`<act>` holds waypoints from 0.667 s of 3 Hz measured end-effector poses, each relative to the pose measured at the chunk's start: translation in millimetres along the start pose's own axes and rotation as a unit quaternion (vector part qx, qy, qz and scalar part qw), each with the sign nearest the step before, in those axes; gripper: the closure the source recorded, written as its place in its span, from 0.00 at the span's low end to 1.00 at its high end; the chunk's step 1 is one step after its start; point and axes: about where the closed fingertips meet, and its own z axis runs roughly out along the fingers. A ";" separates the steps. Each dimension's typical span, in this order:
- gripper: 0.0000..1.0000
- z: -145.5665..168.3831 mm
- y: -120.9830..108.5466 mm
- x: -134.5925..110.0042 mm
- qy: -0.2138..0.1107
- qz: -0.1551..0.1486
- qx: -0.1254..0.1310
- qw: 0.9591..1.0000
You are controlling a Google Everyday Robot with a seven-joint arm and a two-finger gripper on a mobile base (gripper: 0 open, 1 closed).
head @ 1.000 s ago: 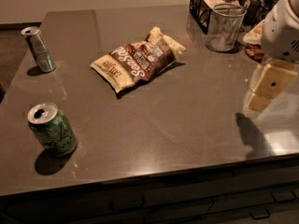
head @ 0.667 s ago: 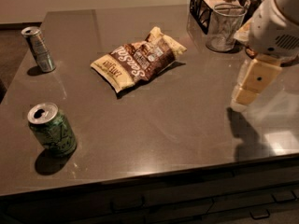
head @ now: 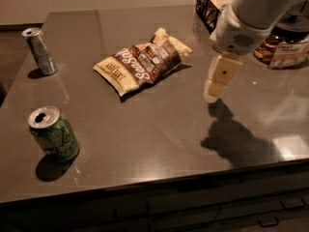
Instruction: Move brown chip bag near green can
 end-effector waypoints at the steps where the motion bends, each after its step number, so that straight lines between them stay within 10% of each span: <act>1: 0.00 23.4 -21.8 -22.3 -0.001 0.016 -0.001 1.000; 2: 0.00 44.5 -49.6 -38.5 -0.002 0.043 0.004 0.999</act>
Offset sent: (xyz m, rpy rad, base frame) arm 0.1116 0.0460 -0.0274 0.0516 0.0121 -0.1543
